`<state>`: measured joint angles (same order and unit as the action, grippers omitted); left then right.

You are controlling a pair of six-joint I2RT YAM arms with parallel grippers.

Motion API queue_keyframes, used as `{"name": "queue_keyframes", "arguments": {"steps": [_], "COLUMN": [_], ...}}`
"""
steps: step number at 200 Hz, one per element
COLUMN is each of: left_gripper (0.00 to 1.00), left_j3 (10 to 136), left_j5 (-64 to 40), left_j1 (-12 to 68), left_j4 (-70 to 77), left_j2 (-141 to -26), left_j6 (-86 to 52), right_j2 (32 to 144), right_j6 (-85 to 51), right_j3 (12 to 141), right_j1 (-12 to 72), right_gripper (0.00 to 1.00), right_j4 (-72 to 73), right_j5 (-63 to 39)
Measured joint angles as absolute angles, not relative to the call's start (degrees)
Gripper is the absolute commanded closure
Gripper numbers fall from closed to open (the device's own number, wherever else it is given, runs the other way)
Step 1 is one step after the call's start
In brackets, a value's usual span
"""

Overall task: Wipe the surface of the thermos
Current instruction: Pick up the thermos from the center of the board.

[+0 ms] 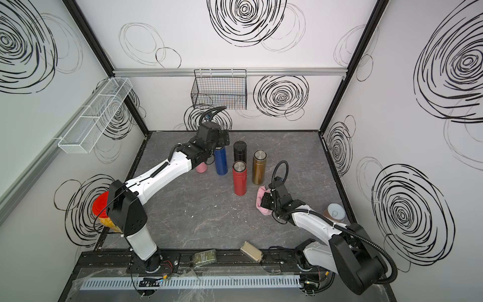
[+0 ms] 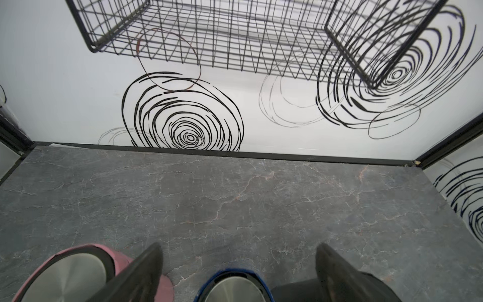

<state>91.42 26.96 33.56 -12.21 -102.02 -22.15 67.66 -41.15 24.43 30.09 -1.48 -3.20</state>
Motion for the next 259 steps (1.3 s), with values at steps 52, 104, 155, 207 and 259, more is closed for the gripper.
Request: {"name": "queue_keyframes", "arguments": {"steps": [52, 104, 155, 207, 259], "left_gripper": [0.12, 0.16, 0.2, 0.24, 0.32], "left_j3": [91.2, 90.4, 88.8, 86.7, 86.3], "left_j5": [25.8, 25.6, 25.6, 25.7, 25.8], "left_j1": [33.4, 33.3, 33.3, 33.3, 33.3], "left_j4": [-12.0, -11.9, -11.8, -11.8, -10.2], "left_j2": [-104.5, -105.4, -105.6, -106.2, -107.0], "left_j6": [-22.5, -22.6, -22.7, -22.9, -23.0], "right_j2": [67.7, 67.7, 67.6, 67.6, 67.0], "right_j6": [-41.2, -41.2, -41.2, -41.2, -41.3], "right_j3": [24.4, 24.4, 24.4, 24.4, 24.4], "right_j1": [29.8, 29.8, 29.8, 29.7, 29.7], "right_gripper": [1.0, 1.0, 1.0, 1.0, 1.0], "right_j4": [-1.5, -1.5, -1.5, -1.5, -1.7], "right_j5": [-3.2, -3.2, -3.2, -3.2, -3.2]}}
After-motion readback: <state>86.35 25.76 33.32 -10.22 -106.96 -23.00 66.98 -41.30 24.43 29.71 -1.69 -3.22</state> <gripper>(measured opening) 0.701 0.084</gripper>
